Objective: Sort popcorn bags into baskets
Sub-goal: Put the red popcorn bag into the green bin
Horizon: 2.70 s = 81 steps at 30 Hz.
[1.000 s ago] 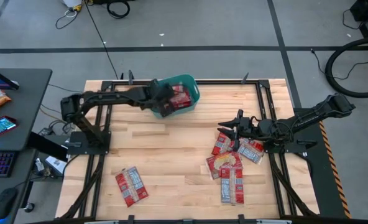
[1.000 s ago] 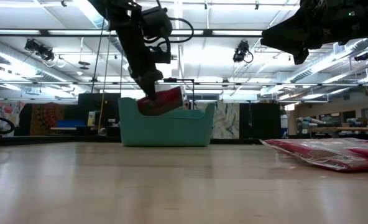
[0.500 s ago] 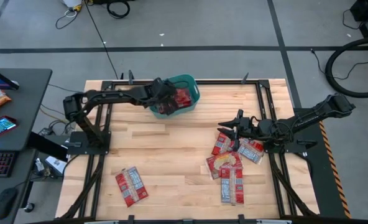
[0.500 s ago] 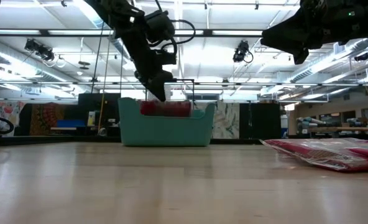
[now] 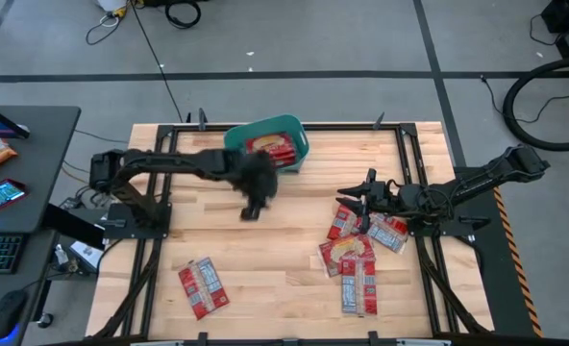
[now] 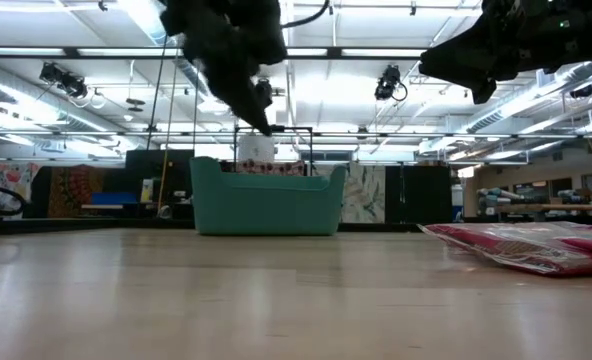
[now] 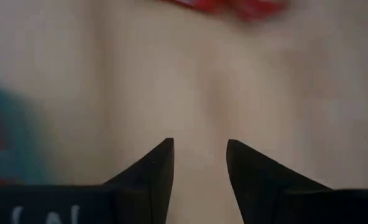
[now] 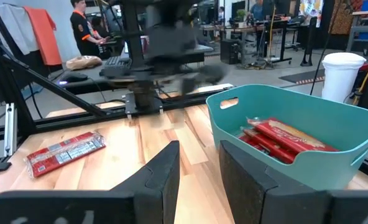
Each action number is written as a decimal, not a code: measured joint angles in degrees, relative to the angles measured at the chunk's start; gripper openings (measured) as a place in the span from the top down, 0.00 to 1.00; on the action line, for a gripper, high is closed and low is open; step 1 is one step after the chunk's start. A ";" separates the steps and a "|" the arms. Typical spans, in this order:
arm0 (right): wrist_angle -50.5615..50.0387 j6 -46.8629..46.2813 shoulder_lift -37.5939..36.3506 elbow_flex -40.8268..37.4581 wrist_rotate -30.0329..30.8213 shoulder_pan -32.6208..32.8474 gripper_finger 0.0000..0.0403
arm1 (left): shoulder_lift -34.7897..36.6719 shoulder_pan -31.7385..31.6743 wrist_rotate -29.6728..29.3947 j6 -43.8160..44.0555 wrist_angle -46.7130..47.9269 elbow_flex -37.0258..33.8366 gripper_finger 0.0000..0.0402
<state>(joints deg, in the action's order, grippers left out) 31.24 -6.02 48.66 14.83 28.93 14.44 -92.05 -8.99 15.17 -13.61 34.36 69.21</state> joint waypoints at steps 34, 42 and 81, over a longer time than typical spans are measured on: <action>24.19 27.19 -0.02 -0.02 -3.44 -10.75 0.71 | -0.79 44.34 -2.98 64.70 17.80 -7.87 0.63; 24.38 22.88 -0.02 0.00 -8.07 -12.91 0.71 | -5.26 49.71 -4.85 70.01 17.87 -7.85 0.63; 23.17 11.98 5.40 0.00 -8.09 -9.66 0.71 | -13.25 49.99 -34.38 42.89 46.47 -1.29 0.63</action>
<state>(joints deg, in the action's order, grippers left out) 54.41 5.96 54.06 14.83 20.84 4.78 -105.30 41.00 -19.22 29.28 80.83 67.92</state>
